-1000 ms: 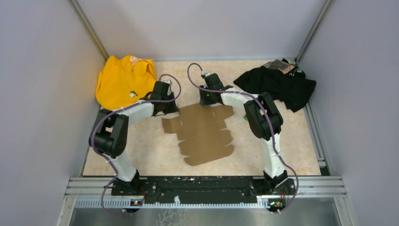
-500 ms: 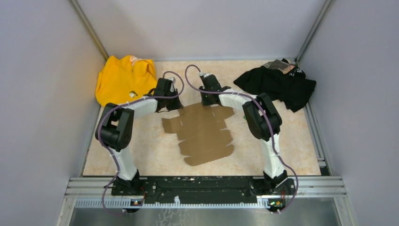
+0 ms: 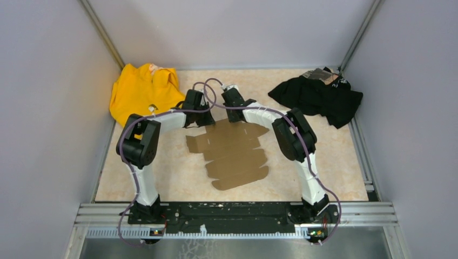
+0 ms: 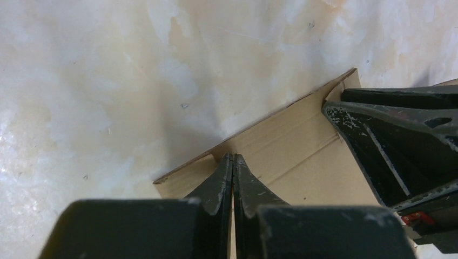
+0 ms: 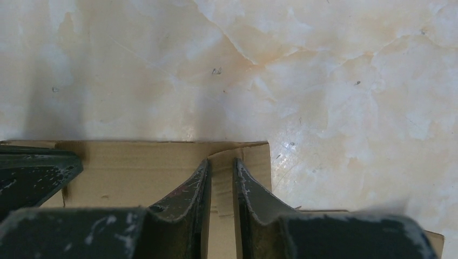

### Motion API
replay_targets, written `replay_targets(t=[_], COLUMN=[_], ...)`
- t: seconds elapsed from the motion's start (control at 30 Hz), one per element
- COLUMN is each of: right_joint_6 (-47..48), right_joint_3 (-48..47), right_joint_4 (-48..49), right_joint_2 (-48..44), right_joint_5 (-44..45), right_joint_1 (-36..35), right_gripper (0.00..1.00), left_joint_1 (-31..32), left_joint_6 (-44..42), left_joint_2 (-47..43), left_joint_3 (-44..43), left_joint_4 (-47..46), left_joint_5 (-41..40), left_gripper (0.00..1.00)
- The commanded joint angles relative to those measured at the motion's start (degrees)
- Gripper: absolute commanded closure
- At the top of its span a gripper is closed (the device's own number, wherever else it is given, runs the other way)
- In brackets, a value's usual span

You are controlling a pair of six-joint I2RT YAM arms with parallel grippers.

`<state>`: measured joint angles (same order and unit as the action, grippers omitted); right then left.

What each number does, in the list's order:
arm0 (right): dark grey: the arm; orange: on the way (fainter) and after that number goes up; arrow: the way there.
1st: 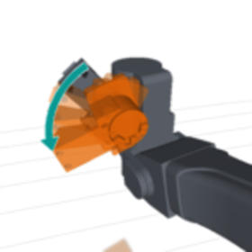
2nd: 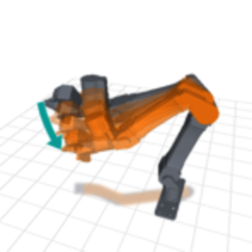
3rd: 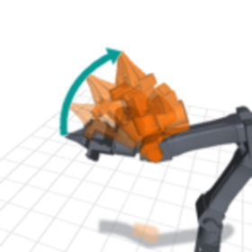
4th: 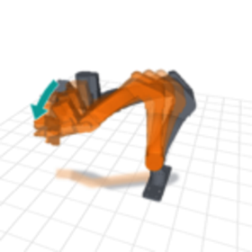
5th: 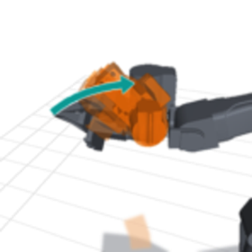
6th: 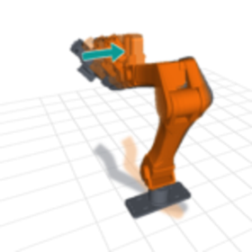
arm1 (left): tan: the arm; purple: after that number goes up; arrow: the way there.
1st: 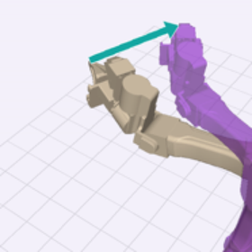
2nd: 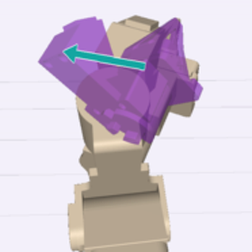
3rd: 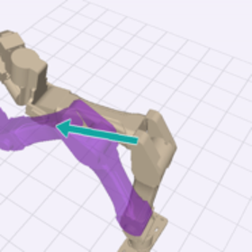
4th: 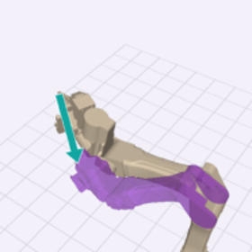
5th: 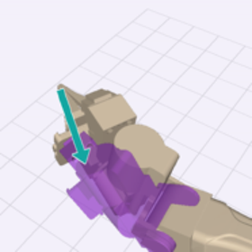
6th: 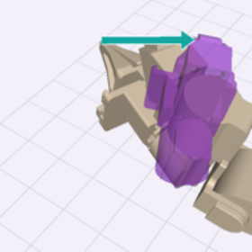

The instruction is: Fold the paper box

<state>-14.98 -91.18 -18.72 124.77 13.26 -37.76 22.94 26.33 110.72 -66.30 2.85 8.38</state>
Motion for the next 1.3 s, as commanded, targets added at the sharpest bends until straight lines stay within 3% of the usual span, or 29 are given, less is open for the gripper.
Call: replay_targets(t=[0.0, 0.3, 0.43, 0.6, 0.8, 0.87, 0.9, 0.93, 1.0, 1.13, 1.27], right_joint_6=[-1.97, -5.61, -4.37, -1.40, -1.66, -2.68, -3.22, -3.82, -4.79, -7.27, -7.70], right_joint_3=[4.05, -1.12, -0.45, 0.84, 6.99, 11.59, 13.74, 15.78, 19.66, 25.59, 28.96], right_joint_4=[-8.38, -7.47, -6.30, -6.95, -9.01, -8.10, -7.90, -7.80, -7.49, -8.31, -10.62], right_joint_2=[6.75, 5.81, -0.78, -12.85, -26.31, -29.73, -31.15, -32.30, -33.75, -36.46, -39.95], right_joint_5=[-1.61, -8.69, -9.28, -8.66, -12.20, -13.64, -14.62, -14.96, -15.11, -10.44, -7.76], right_joint_1=[-0.13, 1.94, 2.67, 2.78, 2.86, 2.93, 2.94, 2.95, 2.94, 2.91, 2.95], right_gripper=[1.00, 0.93, 0.74, 0.57, 0.31, 0.22, 0.17, 0.15, 0.15, 0.25, 0.58], left_joint_1=[0.44, -1.19, -1.63, -1.68, -1.65, -1.61, -1.67, -1.72, -1.69, -1.69, -1.66], left_joint_6=[-0.57, -5.40, -7.15, -6.29, -3.42, -2.44, -2.04, -1.56, -0.77, -0.09, 0.76], left_joint_2=[3.48, 11.15, 8.43, -2.35, -19.49, -24.79, -26.92, -28.87, -31.50, -33.90, -36.55], left_joint_3=[-2.51, -21.40, -28.24, -26.57, -15.60, -10.96, -9.00, -7.54, -5.30, -2.03, 4.28], left_joint_4=[1.89, 10.02, 15.58, 17.79, 18.41, 17.70, 17.23, 17.36, 17.79, 17.91, 16.06], left_joint_5=[-0.34, 1.05, 0.58, 0.42, -1.31, -2.56, -3.09, -3.63, -4.62, -3.28, 2.72], left_gripper=[0.96, 0.97, 0.94, 0.81, 0.40, 0.09, 0.02, 0.02, 0.02, 0.02, 0.02])
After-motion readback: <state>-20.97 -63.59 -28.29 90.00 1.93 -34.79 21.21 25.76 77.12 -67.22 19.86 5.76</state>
